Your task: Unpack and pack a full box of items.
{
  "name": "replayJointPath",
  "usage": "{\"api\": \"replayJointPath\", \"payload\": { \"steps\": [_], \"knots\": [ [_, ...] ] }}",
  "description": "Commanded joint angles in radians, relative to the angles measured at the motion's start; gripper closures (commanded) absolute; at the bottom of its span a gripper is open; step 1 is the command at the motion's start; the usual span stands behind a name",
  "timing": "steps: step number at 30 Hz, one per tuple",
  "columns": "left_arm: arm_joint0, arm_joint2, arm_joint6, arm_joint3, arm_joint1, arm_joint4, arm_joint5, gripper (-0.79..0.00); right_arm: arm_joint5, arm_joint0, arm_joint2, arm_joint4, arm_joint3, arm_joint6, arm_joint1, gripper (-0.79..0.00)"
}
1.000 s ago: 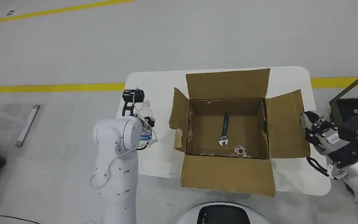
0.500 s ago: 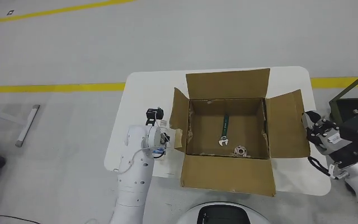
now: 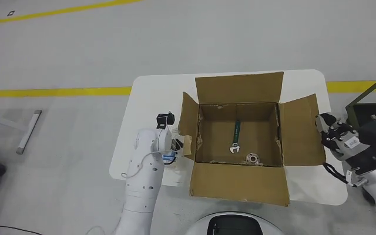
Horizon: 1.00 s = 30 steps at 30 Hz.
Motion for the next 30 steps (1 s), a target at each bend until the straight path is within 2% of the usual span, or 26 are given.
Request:
{"api": "replayJointPath", "payload": {
  "steps": [1,3,7,11,16,27,30],
  "knots": [
    [0.001,-0.004,0.001,-0.016,0.001,-0.005,0.005,-0.785,-0.009,0.011,-0.016,0.002,-0.024,0.03,0.002,0.0],
    [0.002,-0.008,0.001,-0.035,0.003,-0.01,0.007,-0.785,-0.01,0.028,-0.034,0.05,-0.042,0.089,0.004,0.0],
    [0.006,-0.014,0.004,-0.067,0.006,-0.013,0.011,-0.785,-0.01,0.094,-0.105,0.064,-0.067,0.302,0.015,0.0],
    [0.009,-0.024,0.013,-0.088,0.01,-0.008,0.016,-0.785,0.074,0.201,-0.224,0.009,-0.061,0.453,0.021,0.0],
    [0.01,-0.023,0.017,-0.088,0.011,-0.001,0.013,-0.785,0.149,0.29,-0.367,-0.075,0.007,0.476,0.016,0.0],
    [0.01,-0.023,0.017,-0.088,0.011,-0.001,0.013,-0.785,0.149,0.29,-0.367,-0.075,0.007,0.476,0.016,0.0],
    [0.01,-0.023,0.017,-0.088,0.011,-0.001,0.013,-0.785,0.153,0.3,-0.395,-0.155,0.009,0.492,0.018,0.0]
  ]
}}
